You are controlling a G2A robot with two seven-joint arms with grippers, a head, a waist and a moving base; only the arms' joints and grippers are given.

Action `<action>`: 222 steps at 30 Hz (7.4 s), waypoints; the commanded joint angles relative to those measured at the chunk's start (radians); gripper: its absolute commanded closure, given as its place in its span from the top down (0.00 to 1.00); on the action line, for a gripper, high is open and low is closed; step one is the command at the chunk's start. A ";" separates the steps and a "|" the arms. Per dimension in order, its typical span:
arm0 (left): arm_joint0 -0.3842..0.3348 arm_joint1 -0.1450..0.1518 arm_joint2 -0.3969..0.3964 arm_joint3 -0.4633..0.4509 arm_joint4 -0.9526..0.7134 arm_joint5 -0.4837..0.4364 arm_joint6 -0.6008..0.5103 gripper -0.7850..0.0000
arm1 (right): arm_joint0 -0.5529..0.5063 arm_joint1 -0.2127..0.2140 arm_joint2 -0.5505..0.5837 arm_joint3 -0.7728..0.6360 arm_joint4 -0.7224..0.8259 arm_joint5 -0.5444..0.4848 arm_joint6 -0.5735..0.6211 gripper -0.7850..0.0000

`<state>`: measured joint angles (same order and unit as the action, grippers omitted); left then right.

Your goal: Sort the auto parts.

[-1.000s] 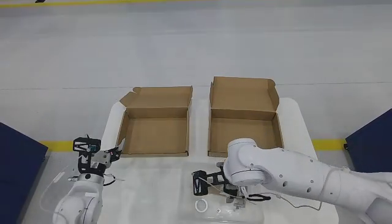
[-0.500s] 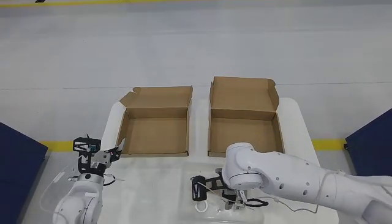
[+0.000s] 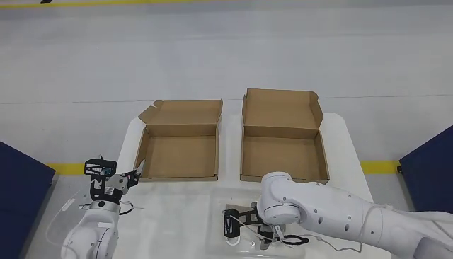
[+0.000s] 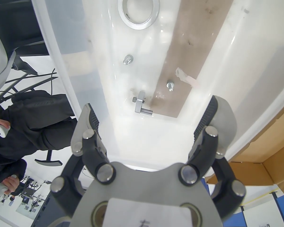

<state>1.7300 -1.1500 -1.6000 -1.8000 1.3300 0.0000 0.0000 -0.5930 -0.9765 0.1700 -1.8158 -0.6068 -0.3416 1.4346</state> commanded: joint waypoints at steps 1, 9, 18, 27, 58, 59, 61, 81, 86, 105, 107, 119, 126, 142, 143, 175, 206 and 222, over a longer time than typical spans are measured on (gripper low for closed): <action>0.000 0.000 0.000 0.000 0.000 0.000 0.000 1.00 | 0.000 0.000 0.000 0.000 0.000 0.000 0.000 1.00; 0.000 0.000 0.000 0.000 0.000 0.000 0.000 1.00 | -0.052 -0.009 0.000 0.043 -0.076 0.025 -0.014 1.00; 0.000 0.000 0.000 0.000 0.000 0.000 0.000 1.00 | -0.062 -0.017 0.003 0.065 -0.086 0.021 -0.021 1.00; 0.000 0.000 0.000 0.000 0.000 0.000 0.000 1.00 | -0.092 -0.023 0.007 0.105 -0.138 0.023 -0.048 1.00; 0.000 0.000 0.000 0.000 0.000 0.000 0.000 1.00 | -0.164 -0.024 0.089 0.126 -0.201 0.040 -0.061 0.32; 0.000 0.000 0.000 0.000 0.000 0.000 0.000 1.00 | -0.165 -0.025 0.091 0.128 -0.202 0.037 -0.061 0.30; 0.000 0.000 0.000 0.000 0.000 0.000 0.000 1.00 | -0.169 -0.026 0.094 0.132 -0.203 0.033 -0.061 0.25; 0.000 0.000 0.000 0.000 0.000 0.000 0.000 1.00 | -0.199 0.016 0.187 -0.014 -0.198 0.057 0.063 0.00; 0.000 0.000 0.000 0.000 0.000 0.000 0.000 1.00 | -0.199 0.016 0.187 -0.014 -0.198 0.057 0.063 0.00; 0.000 0.000 0.000 0.000 0.000 0.000 0.000 1.00 | -0.488 0.245 0.709 0.110 0.377 -0.439 -0.394 0.00; 0.000 0.000 0.000 0.000 0.000 0.000 0.000 1.00 | -0.493 0.249 0.714 0.115 0.388 -0.449 -0.405 0.00; 0.000 0.000 0.000 0.000 0.000 0.000 0.000 1.00 | -0.493 0.249 0.714 0.115 0.388 -0.449 -0.405 0.00; 0.000 0.000 0.000 0.000 0.000 0.000 0.000 1.00 | -0.493 0.249 0.714 0.115 0.388 -0.449 -0.405 0.00; 0.000 0.000 0.000 0.000 0.000 0.000 0.000 1.00 | -0.472 0.303 0.684 0.120 0.604 -0.671 -0.627 0.00; 0.000 0.000 0.000 0.000 0.000 0.000 0.000 1.00 | -0.471 0.305 0.682 0.116 0.617 -0.671 -0.627 0.00; 0.000 0.000 0.000 0.000 0.000 0.000 0.000 1.00 | -0.497 0.321 0.726 0.094 0.824 -0.671 -0.629 0.00; 0.000 0.000 0.000 0.000 0.000 0.000 0.000 1.00 | -0.622 0.362 0.787 -0.062 1.405 -0.671 -0.627 0.00; 0.000 0.000 0.000 0.000 0.000 0.000 0.000 1.00 | -0.604 0.368 0.740 -0.133 1.582 -0.638 -0.594 0.00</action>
<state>1.7300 -1.1500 -1.6000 -1.8000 1.3300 0.0000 0.0000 -1.1966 -0.6089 0.9103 -1.9489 0.9753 -0.9798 0.8408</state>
